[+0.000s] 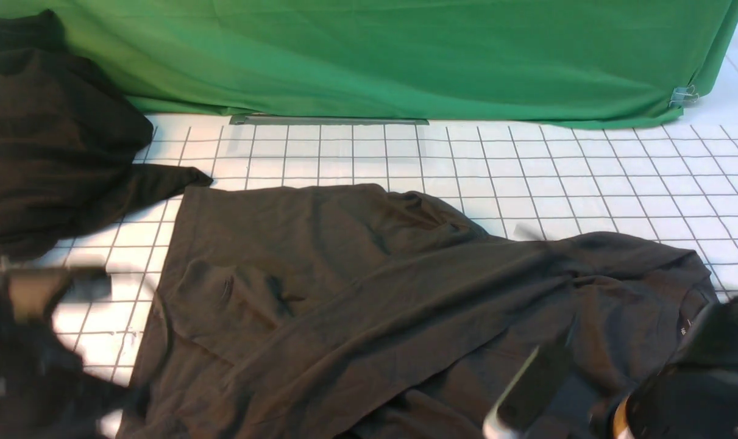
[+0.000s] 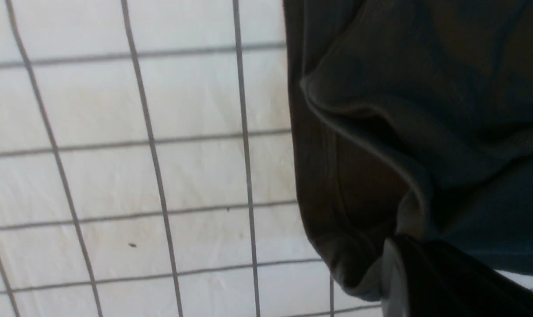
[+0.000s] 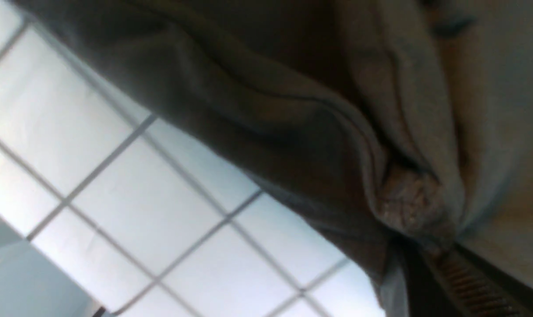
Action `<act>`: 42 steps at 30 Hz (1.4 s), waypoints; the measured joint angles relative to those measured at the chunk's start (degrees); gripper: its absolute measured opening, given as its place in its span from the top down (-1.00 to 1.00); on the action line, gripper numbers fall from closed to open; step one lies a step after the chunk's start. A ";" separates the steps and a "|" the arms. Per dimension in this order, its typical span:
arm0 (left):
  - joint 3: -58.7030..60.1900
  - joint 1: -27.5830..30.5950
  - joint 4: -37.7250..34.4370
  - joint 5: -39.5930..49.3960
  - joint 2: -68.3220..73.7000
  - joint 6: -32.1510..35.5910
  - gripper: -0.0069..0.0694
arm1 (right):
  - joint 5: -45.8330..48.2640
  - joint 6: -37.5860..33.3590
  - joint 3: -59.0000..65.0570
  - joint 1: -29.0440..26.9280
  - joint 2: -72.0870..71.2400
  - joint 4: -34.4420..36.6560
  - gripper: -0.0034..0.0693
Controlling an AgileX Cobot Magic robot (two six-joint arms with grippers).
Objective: Fold a long-sleeved shirt over a white checkered tablecloth.
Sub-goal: 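Fold the black garment in half by bringing its near edge over to the far edge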
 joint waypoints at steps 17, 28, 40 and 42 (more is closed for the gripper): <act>-50.64 12.08 -5.26 0.40 35.55 2.98 0.82 | 5.38 -11.33 -38.58 -19.36 17.85 -2.43 0.86; -77.10 14.37 -4.84 0.37 60.92 2.98 0.82 | 1.66 -11.73 -57.18 -22.02 39.23 -2.68 0.60; -79.01 14.31 -1.80 -1.81 65.97 3.13 0.79 | 9.04 -8.76 -59.12 -23.70 37.36 -8.59 -0.46; -79.01 14.26 -1.72 -2.69 65.97 3.23 0.73 | 11.56 -8.60 -59.18 -25.77 35.56 -9.65 -0.31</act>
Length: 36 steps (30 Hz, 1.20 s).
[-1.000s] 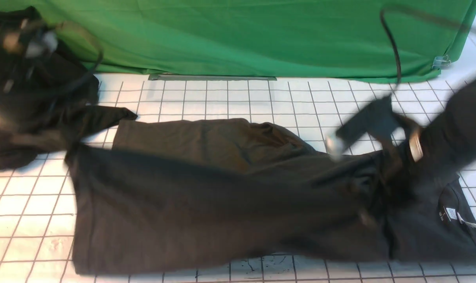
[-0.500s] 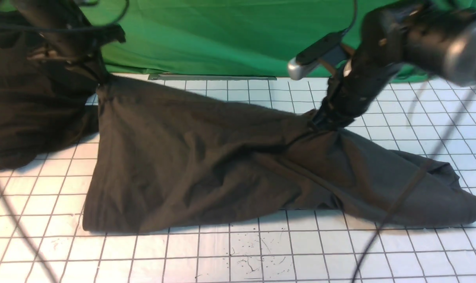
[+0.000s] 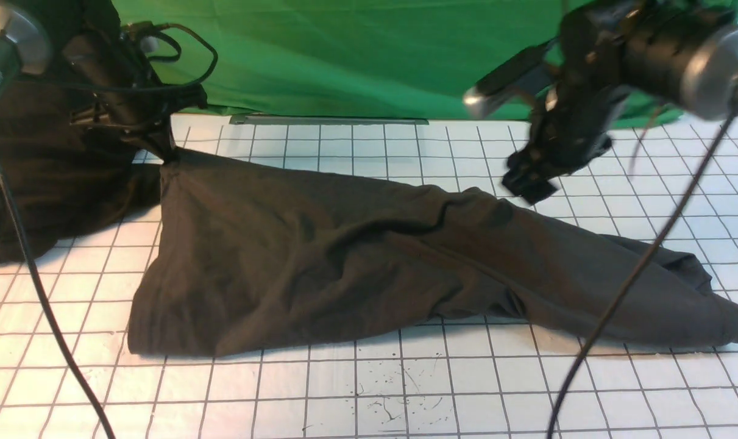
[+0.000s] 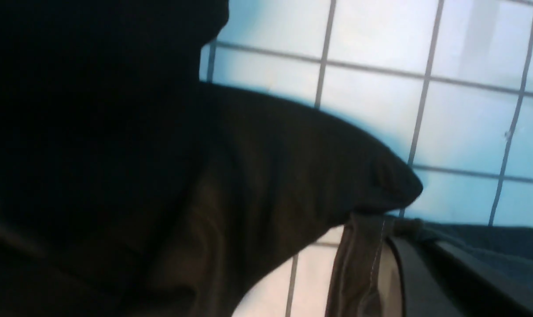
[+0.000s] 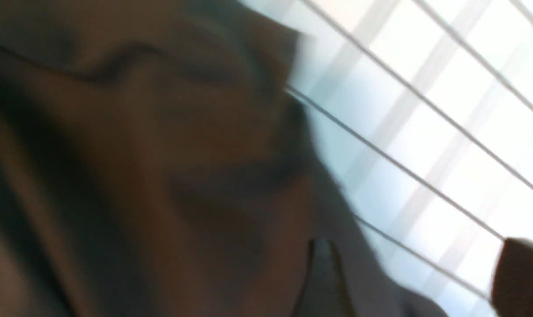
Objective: Fold a long-sleeved shirt over a white checkered tablecloth.
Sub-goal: 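Fold the black garment in half by bringing its near edge over to the far edge, then pull the folded dark garment lengthwise by its ends to straighten it flat on the table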
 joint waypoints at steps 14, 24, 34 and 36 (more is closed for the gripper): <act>-1.67 -0.61 -8.94 2.47 -4.22 4.65 -0.10 | 6.37 -2.46 12.82 -20.10 -5.57 11.93 0.65; 12.50 -14.70 -4.75 2.63 -12.98 10.04 0.83 | 0.91 -7.38 13.66 -20.37 -1.32 14.35 -0.50; 32.45 -18.29 1.75 -0.59 -12.81 9.60 0.83 | 0.54 -8.79 12.36 -20.59 4.21 18.44 0.64; 33.80 -18.25 2.16 -1.92 -12.81 9.38 0.83 | 0.72 -8.04 10.49 -21.03 3.88 18.44 0.83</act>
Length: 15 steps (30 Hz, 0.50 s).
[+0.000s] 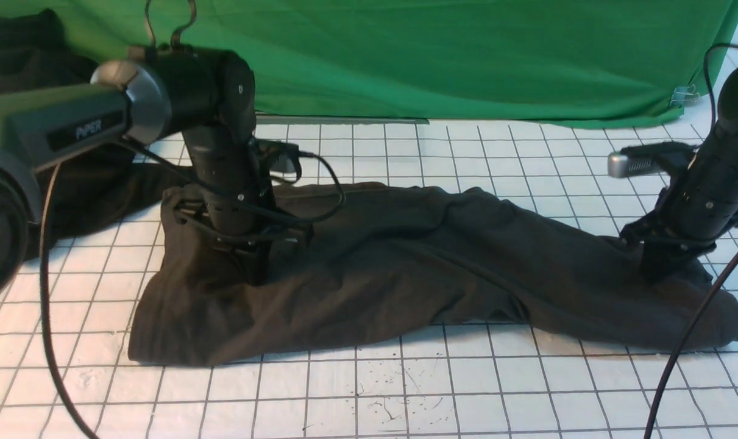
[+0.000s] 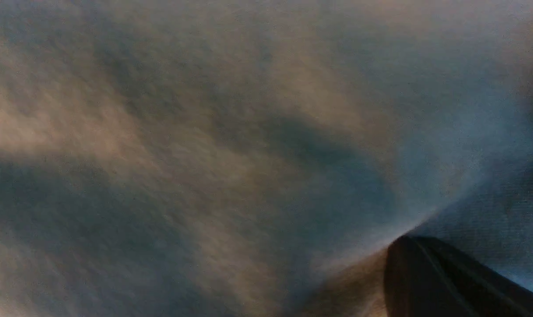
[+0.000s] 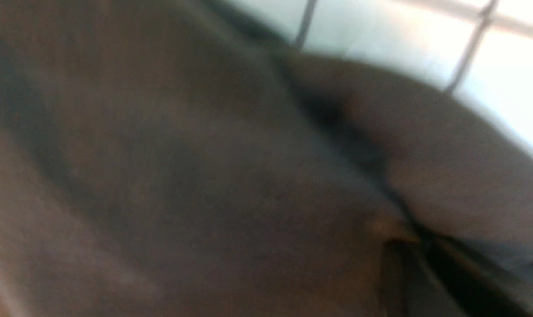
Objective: Fold a long-sleeved shirt over a white checkered tablecloth.
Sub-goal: 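Pull the folded dark garment lengthwise by its ends to straighten it flat on the table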
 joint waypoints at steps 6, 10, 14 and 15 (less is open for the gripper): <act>0.96 0.13 -0.01 -1.14 0.00 -0.42 0.83 | 0.37 0.95 -5.32 -1.91 -0.32 0.27 0.89; 1.06 0.14 -0.01 -1.32 0.00 -0.36 0.83 | 0.08 1.76 -8.31 -3.61 0.64 0.59 0.89; 1.06 0.14 -0.11 -1.32 -0.11 -0.17 0.83 | -2.01 1.83 -8.76 -3.71 2.39 0.72 0.82; 1.06 0.14 -0.11 -1.32 -0.20 -0.17 0.83 | -2.72 1.91 -8.76 -3.65 2.65 0.72 0.76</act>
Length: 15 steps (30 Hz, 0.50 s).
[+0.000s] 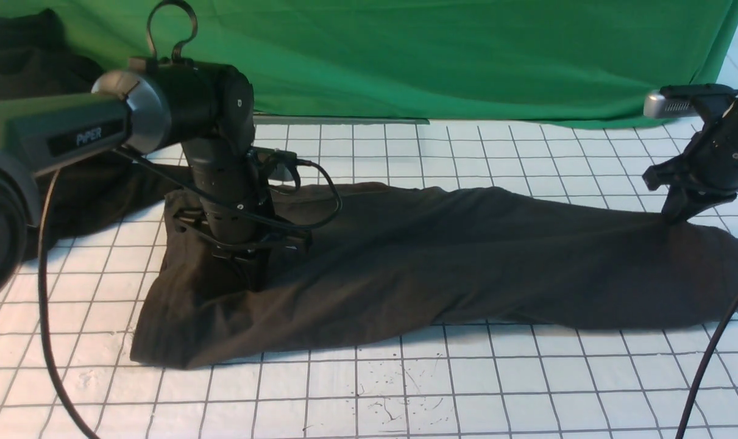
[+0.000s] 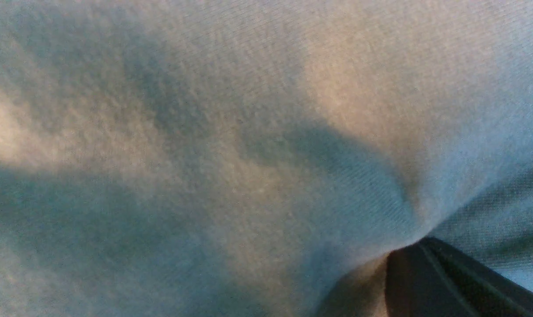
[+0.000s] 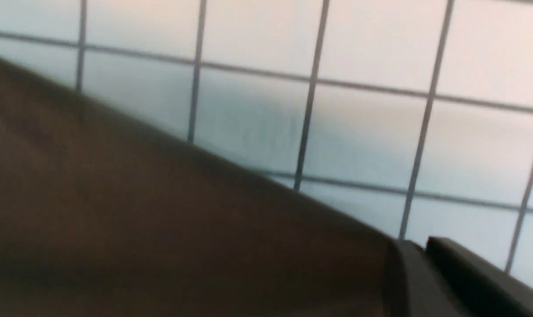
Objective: Fold a long-sleeved shirt over a white checkered tablecloth.
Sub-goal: 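Pull the folded dark garment lengthwise by its ends to straighten it flat on the table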
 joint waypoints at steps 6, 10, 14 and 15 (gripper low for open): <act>-3.20 0.23 2.25 3.12 -2.87 -0.93 0.83 | 2.01 1.21 -2.03 0.00 -0.55 -0.52 -0.15; -9.58 3.56 1.48 3.64 -6.06 -2.42 0.83 | 7.98 1.41 -3.53 0.00 -4.25 -0.59 -0.25; -14.85 9.58 -0.70 1.44 -5.56 -3.03 0.82 | 9.52 1.47 -3.64 0.00 -8.16 -0.71 0.02; -15.18 10.44 -0.70 1.10 -5.21 -3.25 0.81 | 9.59 1.47 -3.64 0.00 -8.66 -0.71 0.08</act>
